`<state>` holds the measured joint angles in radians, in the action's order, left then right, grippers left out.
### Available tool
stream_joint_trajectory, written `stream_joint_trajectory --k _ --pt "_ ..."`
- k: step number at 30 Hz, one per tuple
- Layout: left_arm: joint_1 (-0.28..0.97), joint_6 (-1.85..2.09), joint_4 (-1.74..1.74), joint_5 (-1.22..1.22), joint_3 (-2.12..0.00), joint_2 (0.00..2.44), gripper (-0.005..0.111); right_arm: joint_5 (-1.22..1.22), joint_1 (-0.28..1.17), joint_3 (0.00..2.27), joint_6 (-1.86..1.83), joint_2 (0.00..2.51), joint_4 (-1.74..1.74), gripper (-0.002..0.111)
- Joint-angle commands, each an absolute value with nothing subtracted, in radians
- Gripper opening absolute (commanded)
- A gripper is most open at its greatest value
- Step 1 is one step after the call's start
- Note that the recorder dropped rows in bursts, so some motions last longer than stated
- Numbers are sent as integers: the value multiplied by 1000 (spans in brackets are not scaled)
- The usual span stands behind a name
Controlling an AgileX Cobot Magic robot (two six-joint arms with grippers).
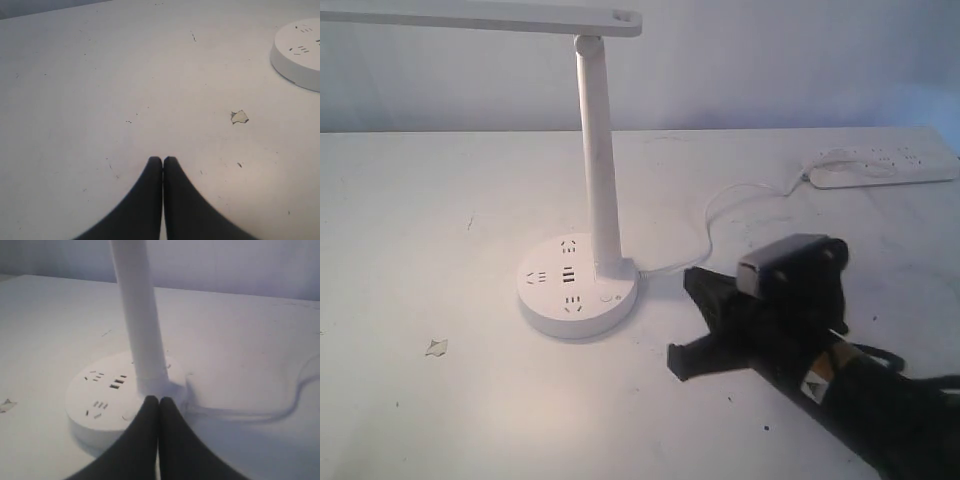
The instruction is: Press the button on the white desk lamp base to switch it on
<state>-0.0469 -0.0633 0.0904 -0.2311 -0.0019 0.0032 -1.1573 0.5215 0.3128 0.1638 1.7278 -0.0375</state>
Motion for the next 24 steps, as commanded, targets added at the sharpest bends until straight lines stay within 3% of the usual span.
stream_joint_trajectory --k 1,8,24 --pt "-47 -64 84 -232 0 0 0 -1221 523 176 110 1653 -143 0" --pt "-47 -64 84 -232 0 0 0 -1221 523 0 82 1484 -312 0" --pt "-47 -64 84 -233 0 0 0 -1033 523 0 -18 896 -380 0"
